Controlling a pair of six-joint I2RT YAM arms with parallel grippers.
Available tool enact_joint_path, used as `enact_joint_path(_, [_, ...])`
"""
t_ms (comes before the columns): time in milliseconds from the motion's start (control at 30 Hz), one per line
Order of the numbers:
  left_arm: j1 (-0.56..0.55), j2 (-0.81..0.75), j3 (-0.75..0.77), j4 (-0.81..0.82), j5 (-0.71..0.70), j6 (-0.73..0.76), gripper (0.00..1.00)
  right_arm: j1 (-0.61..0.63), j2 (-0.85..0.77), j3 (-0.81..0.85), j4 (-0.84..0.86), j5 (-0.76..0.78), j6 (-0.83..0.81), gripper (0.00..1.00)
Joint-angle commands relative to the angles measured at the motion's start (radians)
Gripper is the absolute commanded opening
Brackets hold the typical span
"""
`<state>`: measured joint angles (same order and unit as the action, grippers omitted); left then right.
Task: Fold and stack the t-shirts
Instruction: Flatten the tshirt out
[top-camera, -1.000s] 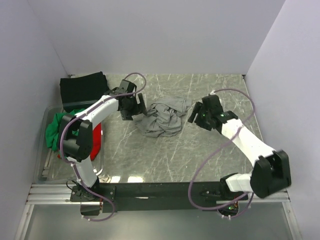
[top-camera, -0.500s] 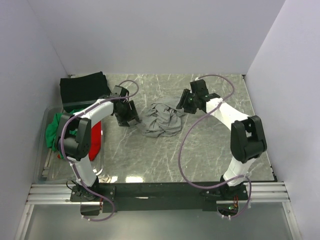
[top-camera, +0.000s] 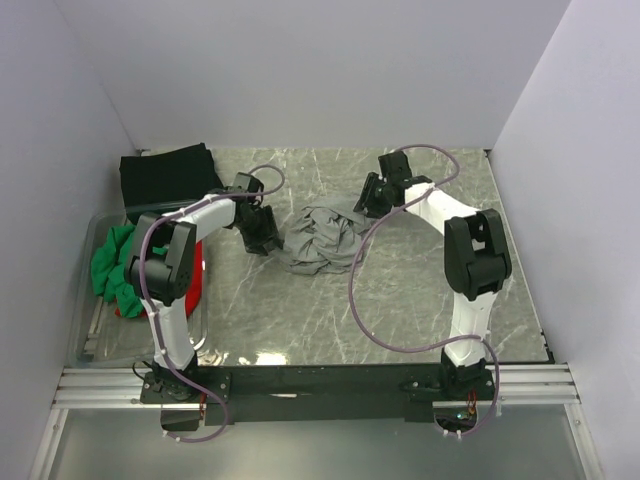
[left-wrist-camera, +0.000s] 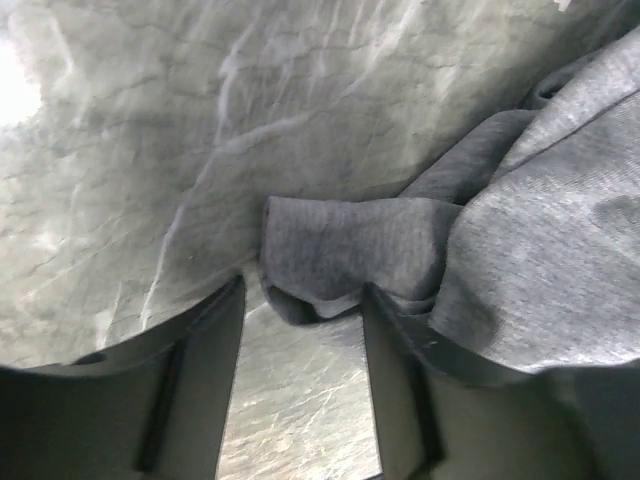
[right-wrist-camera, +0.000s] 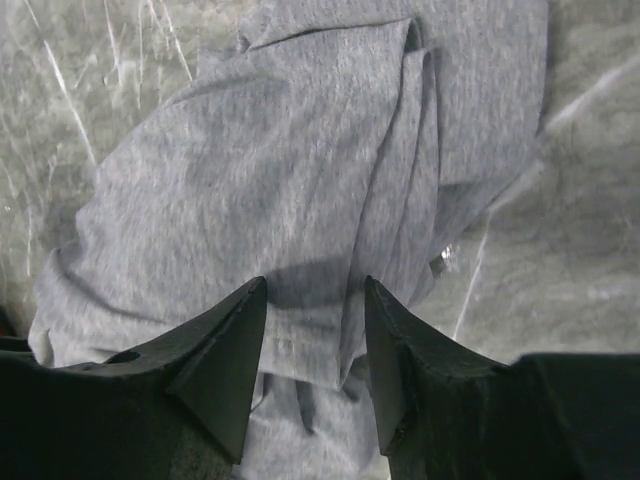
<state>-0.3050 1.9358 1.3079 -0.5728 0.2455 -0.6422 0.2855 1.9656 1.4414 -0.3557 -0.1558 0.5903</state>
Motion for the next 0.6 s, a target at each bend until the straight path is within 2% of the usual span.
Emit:
enact_joint_path(0, [0.0,0.006,0.042,0.014,0.032,0.029,0.54,-0.006,0.021,0.063,0.011,-0.028,-0.026,0.5])
enact_joint_path(133, [0.001,0.018,0.044,0.022,0.057,0.032,0.4,-0.006,0.039,0.08,0.004,-0.053,-0.023,0.42])
enact_joint_path(233, [0.006,0.025,0.042,0.028,0.061,0.03,0.21,-0.006,0.021,0.07,0.004,-0.056,-0.021,0.34])
enact_joint_path(267, [0.007,0.02,0.042,0.031,0.058,0.026,0.08,-0.009,0.006,0.062,0.003,-0.05,-0.023,0.3])
enact_joint_path(300, [0.01,0.017,0.04,0.034,0.057,0.024,0.01,-0.009,0.006,0.062,0.0,-0.048,-0.024,0.28])
enact_joint_path(333, [0.021,0.011,0.034,0.04,0.055,0.019,0.0,-0.017,-0.013,0.06,-0.005,-0.047,-0.024,0.24])
enact_joint_path(367, [0.027,-0.003,0.03,0.048,0.06,0.006,0.0,-0.023,-0.02,0.062,-0.012,-0.047,-0.023,0.14])
enact_joint_path(467, [0.064,-0.032,0.028,0.08,0.067,-0.023,0.0,-0.055,-0.066,0.06,-0.02,-0.059,-0.017,0.0])
enact_joint_path(567, [0.105,-0.079,0.071,0.093,0.04,-0.048,0.0,-0.103,-0.125,0.074,-0.035,-0.056,-0.023,0.0])
